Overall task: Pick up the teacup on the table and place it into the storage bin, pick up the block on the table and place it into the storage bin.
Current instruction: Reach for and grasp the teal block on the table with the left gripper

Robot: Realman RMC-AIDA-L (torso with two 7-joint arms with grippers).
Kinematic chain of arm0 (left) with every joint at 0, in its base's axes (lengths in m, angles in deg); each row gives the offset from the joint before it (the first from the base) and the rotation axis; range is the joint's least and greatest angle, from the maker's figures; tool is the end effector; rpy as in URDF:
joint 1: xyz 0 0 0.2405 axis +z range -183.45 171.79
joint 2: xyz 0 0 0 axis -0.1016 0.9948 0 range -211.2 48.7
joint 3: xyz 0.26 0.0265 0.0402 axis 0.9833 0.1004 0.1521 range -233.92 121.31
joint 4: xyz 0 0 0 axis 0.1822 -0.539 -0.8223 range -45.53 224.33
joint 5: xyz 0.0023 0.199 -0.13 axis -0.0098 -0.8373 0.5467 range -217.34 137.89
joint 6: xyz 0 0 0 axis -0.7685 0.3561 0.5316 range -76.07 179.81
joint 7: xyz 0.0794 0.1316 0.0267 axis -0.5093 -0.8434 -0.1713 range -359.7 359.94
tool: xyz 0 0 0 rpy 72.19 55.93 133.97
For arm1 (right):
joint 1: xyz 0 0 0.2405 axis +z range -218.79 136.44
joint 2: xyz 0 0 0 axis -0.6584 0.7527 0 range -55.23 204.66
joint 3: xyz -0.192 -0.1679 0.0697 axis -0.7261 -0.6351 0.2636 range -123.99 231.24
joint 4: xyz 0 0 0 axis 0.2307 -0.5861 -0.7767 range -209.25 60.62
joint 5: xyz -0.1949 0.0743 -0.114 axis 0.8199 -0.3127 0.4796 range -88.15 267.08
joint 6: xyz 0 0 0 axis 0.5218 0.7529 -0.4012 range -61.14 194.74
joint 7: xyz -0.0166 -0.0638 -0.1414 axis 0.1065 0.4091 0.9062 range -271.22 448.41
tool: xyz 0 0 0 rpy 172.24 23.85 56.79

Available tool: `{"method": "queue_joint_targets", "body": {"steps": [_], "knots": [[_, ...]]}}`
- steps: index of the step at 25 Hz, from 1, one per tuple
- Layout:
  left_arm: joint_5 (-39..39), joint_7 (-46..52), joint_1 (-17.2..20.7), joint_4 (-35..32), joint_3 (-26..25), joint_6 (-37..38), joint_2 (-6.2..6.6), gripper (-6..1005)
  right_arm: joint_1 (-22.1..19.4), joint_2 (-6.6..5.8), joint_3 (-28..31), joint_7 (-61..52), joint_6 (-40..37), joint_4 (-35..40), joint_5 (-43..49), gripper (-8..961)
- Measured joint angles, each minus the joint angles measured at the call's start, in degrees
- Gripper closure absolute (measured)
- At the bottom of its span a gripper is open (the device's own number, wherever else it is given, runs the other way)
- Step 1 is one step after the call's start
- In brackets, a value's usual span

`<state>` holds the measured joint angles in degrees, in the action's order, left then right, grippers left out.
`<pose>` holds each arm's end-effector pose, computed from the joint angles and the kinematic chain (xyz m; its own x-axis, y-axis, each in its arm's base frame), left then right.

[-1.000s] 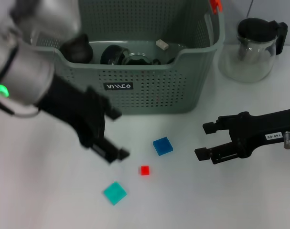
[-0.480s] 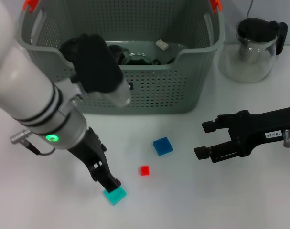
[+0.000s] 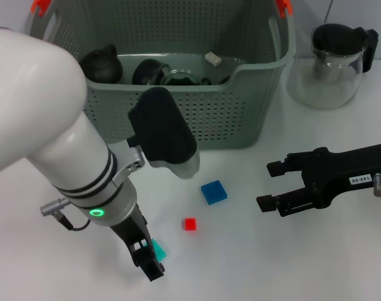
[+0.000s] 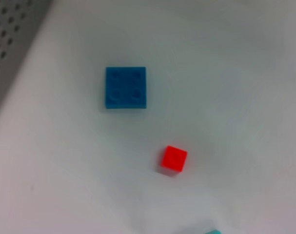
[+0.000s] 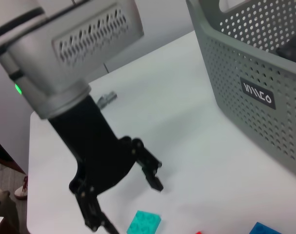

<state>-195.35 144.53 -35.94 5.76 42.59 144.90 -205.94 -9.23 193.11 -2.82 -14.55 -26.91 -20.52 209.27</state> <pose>-0.1589 0.3230 -0.0838 0.7762 0.3991 -0.4881 0.2933 -0.9138 -0.2808 0.2294 0.3665 -0.0108 0.8645 -0.4503 -0.2232 -0.4615 -0.8871 0.0022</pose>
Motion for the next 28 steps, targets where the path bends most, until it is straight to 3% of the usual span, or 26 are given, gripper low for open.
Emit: {"method": "queue_joint_targets", "body": {"steps": [19,28], "knots": [[-0.56,1.3,-0.13,4.35,3.99,-4.75,-0.11,66,-0.12,0.0,0.05,0.14,-0.07,-0.09,-0.01,8],[-0.56,1.32,-0.1,5.21,4.03,-5.73,-0.11,290,-0.12,0.0,0.02,0.14,-0.01,-0.09,0.0,8]]}}
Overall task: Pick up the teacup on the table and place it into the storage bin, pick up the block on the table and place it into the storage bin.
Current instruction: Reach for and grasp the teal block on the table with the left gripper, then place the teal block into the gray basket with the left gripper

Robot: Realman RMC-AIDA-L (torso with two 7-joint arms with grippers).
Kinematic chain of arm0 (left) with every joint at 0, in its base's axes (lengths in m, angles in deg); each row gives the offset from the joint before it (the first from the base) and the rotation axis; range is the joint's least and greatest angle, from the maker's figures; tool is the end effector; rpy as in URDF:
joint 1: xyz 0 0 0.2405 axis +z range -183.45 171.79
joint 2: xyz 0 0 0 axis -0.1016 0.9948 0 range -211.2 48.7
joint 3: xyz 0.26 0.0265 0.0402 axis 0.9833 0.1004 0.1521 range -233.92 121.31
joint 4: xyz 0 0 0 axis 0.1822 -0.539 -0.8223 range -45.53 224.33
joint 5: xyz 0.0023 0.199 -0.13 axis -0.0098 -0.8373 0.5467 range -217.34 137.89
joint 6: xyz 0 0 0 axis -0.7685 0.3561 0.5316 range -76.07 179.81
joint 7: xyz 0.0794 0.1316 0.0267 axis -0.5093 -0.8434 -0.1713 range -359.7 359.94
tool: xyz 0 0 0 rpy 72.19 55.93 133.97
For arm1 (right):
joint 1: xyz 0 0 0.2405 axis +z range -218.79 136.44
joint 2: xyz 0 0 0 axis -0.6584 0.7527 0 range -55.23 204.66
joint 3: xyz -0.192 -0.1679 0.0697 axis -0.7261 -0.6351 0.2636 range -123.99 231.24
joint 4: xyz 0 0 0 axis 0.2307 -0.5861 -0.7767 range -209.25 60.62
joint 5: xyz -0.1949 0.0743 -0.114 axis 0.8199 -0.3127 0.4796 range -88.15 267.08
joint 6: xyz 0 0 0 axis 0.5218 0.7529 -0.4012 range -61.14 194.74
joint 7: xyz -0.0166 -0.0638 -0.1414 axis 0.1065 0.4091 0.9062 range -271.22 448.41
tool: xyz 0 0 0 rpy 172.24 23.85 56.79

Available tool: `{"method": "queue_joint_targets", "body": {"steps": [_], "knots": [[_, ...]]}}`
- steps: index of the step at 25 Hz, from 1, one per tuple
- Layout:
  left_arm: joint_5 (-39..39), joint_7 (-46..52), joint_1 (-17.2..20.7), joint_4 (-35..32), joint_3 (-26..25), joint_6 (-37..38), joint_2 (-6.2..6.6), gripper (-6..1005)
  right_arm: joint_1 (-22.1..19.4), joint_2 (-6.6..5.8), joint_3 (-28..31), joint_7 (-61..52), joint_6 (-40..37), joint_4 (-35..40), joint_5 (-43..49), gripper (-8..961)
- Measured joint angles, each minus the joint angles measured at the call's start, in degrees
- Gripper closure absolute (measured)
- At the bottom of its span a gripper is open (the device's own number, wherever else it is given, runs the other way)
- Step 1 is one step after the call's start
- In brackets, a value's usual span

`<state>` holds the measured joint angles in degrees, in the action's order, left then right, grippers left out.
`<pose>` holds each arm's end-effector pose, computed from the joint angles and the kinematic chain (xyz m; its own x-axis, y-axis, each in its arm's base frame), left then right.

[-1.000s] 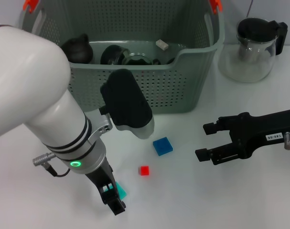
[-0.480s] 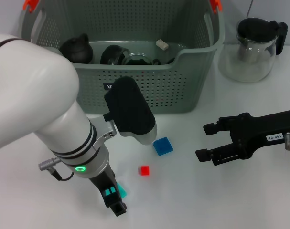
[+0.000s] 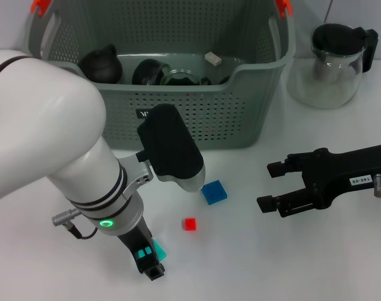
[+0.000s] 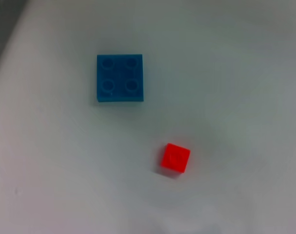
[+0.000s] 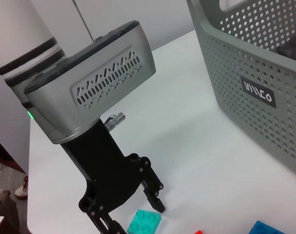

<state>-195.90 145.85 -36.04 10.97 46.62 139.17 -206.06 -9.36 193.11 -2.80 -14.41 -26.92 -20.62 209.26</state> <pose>-0.1715 0.3219 -0.1073 0.7667 0.3959 -0.5054 0.2839 -0.9151 -0.2862 0.2305 0.3658 -0.0110 0.8638 -0.4515 -0.2235 -0.4626 -0.8866 0.0029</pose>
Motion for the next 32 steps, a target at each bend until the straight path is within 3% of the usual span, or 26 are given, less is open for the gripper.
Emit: {"method": "queue_joint_targets", "body": {"steps": [2,13,21,25,29,32], "knots": [[0.0,0.01,-0.05,0.19,0.0,-0.18,0.0,336,0.0,0.0,0.0,0.0,0.0,0.03,0.0,8],[0.0,0.01,0.11,0.32,0.0,-0.85,0.0,381,0.0,0.0,0.0,0.0,0.04,0.09,0.0,8],[0.02,-0.23,0.28,0.28,-0.37,-0.77,0.01,583,-0.03,0.0,0.0,-0.04,-0.05,0.09,0.0,9],[0.01,-0.28,0.33,-1.31,-0.81,0.16,0.1,598,-0.15,-0.01,0.06,-0.07,-0.08,0.15,0.0,9],[1.54,-0.77,0.81,-9.2,-7.22,4.95,0.32,601,-0.18,-0.11,0.09,-0.09,-0.1,0.17,-0.01,9],[7.13,-2.81,1.13,-16.19,-17.14,9.45,0.36,600,-0.19,-0.18,0.1,-0.09,-0.07,0.13,0.0,9]]}}
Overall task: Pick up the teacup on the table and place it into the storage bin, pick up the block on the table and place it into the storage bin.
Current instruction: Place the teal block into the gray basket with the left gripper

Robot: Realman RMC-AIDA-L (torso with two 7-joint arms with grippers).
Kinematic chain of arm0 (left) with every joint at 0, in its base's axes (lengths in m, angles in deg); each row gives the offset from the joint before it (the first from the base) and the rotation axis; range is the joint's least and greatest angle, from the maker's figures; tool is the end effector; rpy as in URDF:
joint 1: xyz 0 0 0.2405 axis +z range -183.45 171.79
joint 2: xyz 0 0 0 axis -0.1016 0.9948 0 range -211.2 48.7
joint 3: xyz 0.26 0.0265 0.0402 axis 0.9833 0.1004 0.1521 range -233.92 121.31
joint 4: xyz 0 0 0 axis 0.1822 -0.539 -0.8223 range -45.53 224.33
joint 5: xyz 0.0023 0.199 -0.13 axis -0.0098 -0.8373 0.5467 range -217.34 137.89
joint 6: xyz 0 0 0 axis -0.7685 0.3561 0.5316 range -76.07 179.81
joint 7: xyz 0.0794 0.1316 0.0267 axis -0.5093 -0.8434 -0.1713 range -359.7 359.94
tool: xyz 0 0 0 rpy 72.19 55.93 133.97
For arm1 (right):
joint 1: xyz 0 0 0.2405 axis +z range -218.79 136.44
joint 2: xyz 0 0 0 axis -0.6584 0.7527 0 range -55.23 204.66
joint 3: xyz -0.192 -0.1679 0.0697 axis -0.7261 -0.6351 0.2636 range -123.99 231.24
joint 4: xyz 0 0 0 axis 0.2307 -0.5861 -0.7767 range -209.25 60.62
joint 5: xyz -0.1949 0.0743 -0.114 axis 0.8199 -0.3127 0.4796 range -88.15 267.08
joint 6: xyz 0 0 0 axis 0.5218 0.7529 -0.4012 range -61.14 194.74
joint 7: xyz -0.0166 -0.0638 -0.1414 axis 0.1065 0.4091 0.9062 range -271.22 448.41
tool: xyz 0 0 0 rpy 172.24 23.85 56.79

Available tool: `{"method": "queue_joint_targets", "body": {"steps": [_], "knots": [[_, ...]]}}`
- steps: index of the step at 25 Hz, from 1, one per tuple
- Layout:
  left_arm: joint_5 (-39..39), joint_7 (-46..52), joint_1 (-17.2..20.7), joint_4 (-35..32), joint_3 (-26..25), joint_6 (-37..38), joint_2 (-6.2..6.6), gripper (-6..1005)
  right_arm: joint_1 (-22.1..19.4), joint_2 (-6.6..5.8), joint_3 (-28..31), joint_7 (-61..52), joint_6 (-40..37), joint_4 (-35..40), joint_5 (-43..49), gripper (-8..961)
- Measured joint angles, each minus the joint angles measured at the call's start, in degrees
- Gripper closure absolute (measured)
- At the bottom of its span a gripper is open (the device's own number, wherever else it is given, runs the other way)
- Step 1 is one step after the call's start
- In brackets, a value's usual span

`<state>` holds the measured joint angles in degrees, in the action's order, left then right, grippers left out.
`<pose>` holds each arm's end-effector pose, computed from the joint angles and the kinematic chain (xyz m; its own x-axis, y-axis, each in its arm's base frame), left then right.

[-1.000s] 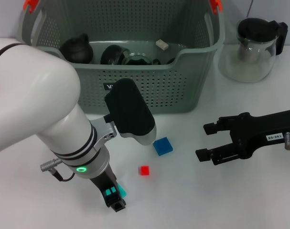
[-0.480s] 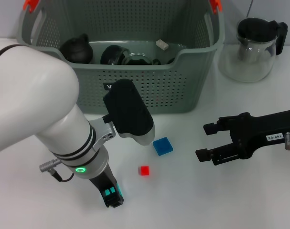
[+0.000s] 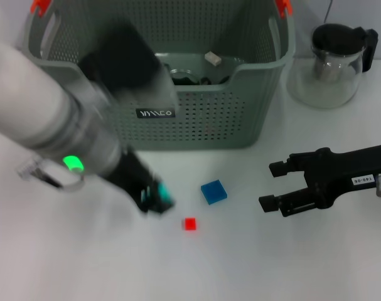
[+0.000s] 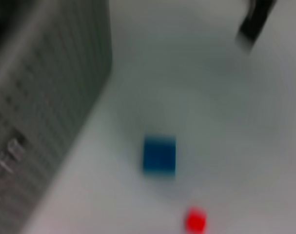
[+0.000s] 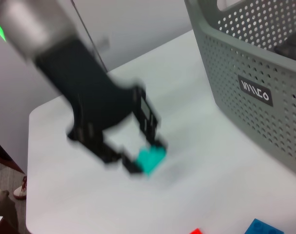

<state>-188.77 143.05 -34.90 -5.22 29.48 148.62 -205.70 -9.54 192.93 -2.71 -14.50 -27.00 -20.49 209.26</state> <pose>-0.1285 0.3397 -0.0255 0.8554 0.4521 -0.2526 0.3619 -0.8708 -0.3328 0.2320 0.3657 -0.0092 0.8627 -0.4539 -0.2229 -0.4657 -0.8850 -0.0004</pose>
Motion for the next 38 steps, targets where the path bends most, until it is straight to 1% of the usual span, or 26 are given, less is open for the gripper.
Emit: {"method": "queue_joint_targets", "body": {"steps": [1,3,5,6,7,8,10,11,13,15,17,20,24,25,27,29,31,32,34,35,36,38], "knots": [[4.96,-1.4,-0.48,-2.63,-6.79,2.52,0.07,600,0.0,0.0,0.0,0.0,0.01,-0.01,0.0,9],[13.08,-3.41,-2.39,-3.95,-17.41,5.71,0.53,601,0.0,-0.01,0.0,0.0,-0.07,-0.02,0.0,9],[21.03,-5.47,-5.93,-2.03,-29.44,8.11,1.77,602,0.0,-0.01,0.0,0.0,-0.1,-0.03,0.0,9],[24.59,-6.61,-8.04,1.09,-34.31,8.3,2.87,594,0.01,0.01,-0.01,0.0,-0.17,-0.04,-0.01,9],[26.97,-7.43,-9.91,4.48,-37.72,7.53,4.06,586,0.01,0.0,-0.01,0.0,-0.1,-0.05,0.01,9],[28.65,-8.11,-11.41,7.96,-39.77,6.11,5.0,578,0.02,0.0,-0.01,0.01,-0.13,-0.04,0.0,9],[30.32,-9.4,-14.35,16.56,-42.1,1.26,7.24,561,0.09,0.0,-0.03,0.03,-0.14,-0.04,0.0,9],[30.86,-10.41,-16.1,22.12,-42.64,-2.71,8.57,553,0.15,0.0,-0.08,0.03,-0.14,-0.06,0.0,9],[31.29,-11.97,-17.95,28.24,-42.73,-7.84,9.76,537,0.31,0.01,-0.19,0.03,-0.12,-0.09,0.0,9],[31.66,-13.75,-19.5,32.96,-42.54,-12.88,10.37,521,0.51,0.05,-0.37,-0.05,-0.11,-0.1,0.0,9],[31.56,-15.31,-20.27,34.54,-41.85,-16.72,10.23,505,0.65,0.09,-0.49,-0.24,-0.13,-0.04,0.0,9],[31.07,-16.14,-20.35,33.57,-40.4,-20.6,9.54,480,0.69,0.09,-0.54,-0.37,-0.15,0.17,0.0,8],[31.8,-16.06,-19.59,30.49,-40.4,-21.27,9.27,448,0.71,0.06,-0.48,-0.08,-0.2,0.02,0.0,8],[32.14,-16.04,-19.35,29.79,-40.5,-20.8,9.21,414,0.71,0.03,-0.46,-0.01,-0.16,-0.05,0.0,8],[34.92,-16.69,-18.1,27.63,-40.64,-17.2,9.12,348,0.71,-0.03,-0.42,0.05,-0.06,-0.13,0.0,8],[39.34,-18.87,-16.47,26.07,-40.44,-11.15,9.13,280,0.69,-0.08,-0.36,0.05,0.01,-0.14,0.0,9],[44.26,-24.22,-14.7,25.05,-39.7,-0.21,9.0,207,0.64,-0.09,-0.19,0.07,0.0,-0.13,0.0,9],[45.39,-26.74,-14.07,24.78,-39.12,5.22,8.76,167,0.64,-0.09,-0.12,0.07,0.01,-0.09,0.0,9],[45.26,-30.91,-12.39,23.19,-36.93,14.56,7.92,88,0.63,-0.08,-0.07,0.06,0.07,-0.02,0.01,9],[44.27,-31.83,-11.27,22.03,-35.19,16.82,7.47,48,0.64,-0.1,-0.06,0.04,0.16,0.01,0.0,9],[42.14,-33.43,-8.9,19.91,-31.59,19.53,6.69,48,0.64,-0.11,-0.07,0.03,0.25,0.01,0.0,9],[39.01,-35.39,-6.08,17.5,-26.97,20.23,5.6,47,0.65,-0.16,-0.07,0.02,0.51,-0.05,0.0,9]]}}
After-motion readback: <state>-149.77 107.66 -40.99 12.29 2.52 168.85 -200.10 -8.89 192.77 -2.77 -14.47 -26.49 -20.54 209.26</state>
